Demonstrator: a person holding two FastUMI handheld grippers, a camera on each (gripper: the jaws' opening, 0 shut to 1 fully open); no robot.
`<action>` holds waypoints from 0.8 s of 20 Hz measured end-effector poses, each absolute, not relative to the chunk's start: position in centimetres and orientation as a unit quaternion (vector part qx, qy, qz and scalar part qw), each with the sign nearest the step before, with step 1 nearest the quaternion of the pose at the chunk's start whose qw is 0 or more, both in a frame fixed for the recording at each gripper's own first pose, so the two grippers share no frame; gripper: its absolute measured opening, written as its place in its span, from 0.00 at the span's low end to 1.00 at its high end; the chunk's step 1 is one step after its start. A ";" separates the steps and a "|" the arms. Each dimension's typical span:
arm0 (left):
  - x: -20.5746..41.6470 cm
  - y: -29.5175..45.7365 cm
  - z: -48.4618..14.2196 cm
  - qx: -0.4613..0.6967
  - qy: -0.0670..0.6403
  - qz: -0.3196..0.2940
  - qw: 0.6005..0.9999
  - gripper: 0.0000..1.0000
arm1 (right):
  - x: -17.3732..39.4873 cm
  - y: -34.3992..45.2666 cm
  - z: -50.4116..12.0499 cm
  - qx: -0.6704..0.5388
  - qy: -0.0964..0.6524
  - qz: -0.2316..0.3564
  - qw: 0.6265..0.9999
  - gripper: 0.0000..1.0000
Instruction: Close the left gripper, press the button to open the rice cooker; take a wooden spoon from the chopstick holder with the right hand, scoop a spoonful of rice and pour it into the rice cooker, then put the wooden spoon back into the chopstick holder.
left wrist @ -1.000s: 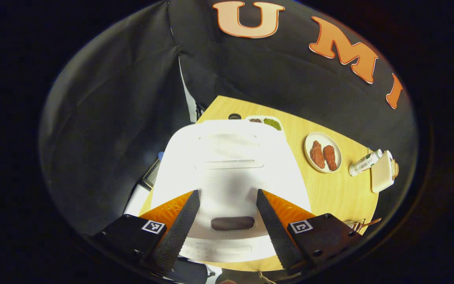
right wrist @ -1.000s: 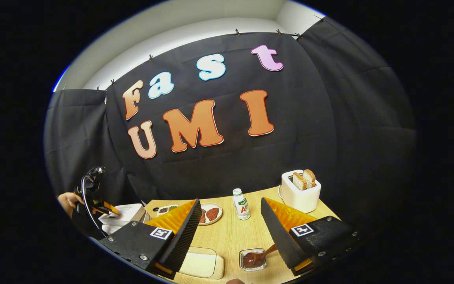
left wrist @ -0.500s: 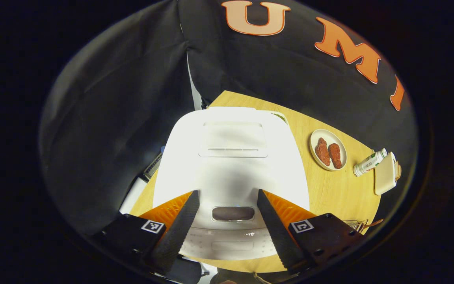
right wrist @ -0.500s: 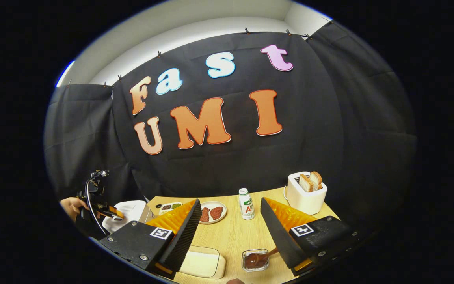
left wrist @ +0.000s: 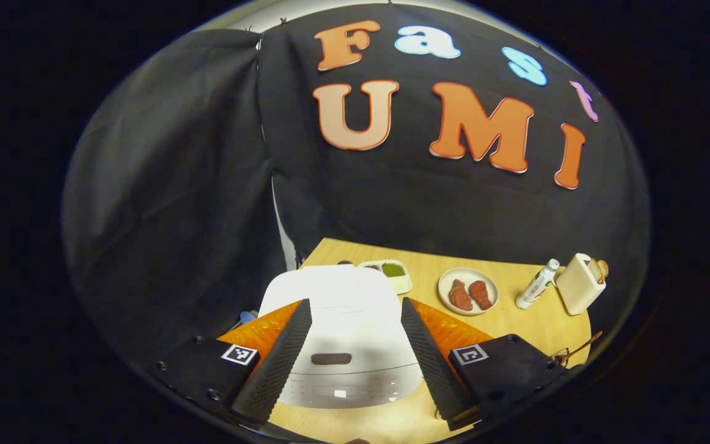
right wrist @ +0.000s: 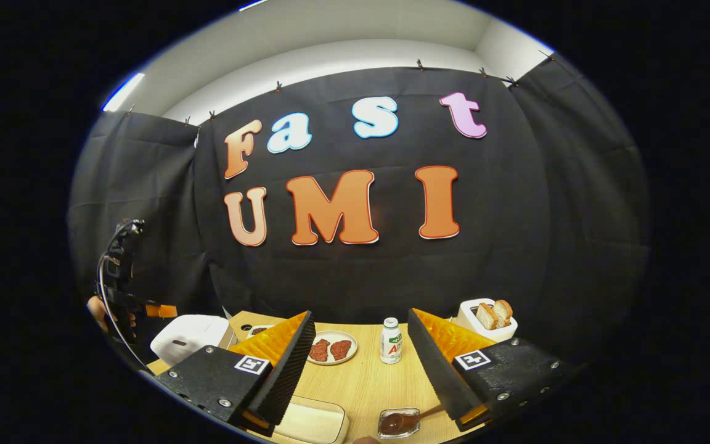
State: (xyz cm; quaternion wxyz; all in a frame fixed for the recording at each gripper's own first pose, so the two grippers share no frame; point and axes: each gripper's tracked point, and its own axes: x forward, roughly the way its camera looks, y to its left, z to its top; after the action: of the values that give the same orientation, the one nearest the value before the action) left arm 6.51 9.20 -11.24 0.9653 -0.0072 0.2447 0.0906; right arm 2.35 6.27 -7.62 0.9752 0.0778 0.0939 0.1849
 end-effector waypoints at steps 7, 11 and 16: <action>4.0 4.1 -3.1 0.032 0.099 0.047 0.994 0.99 | 2.1 10.3 -5.5 0.058 0.070 0.220 0.971 0.94; 1.7 1.8 -0.6 0.033 0.045 0.021 0.998 0.98 | 1.8 12.2 -3.4 0.055 0.048 0.235 0.969 0.94; 0.7 0.0 -0.6 0.053 0.026 0.010 0.998 0.99 | 1.6 13.5 -2.3 0.051 0.022 0.242 0.969 0.94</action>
State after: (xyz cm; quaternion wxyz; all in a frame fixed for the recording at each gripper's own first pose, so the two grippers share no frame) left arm 0.67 -0.02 -0.56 0.9982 0.0535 0.0263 0.0098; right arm 1.64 13.52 -2.31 0.9687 0.0509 0.0219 0.2420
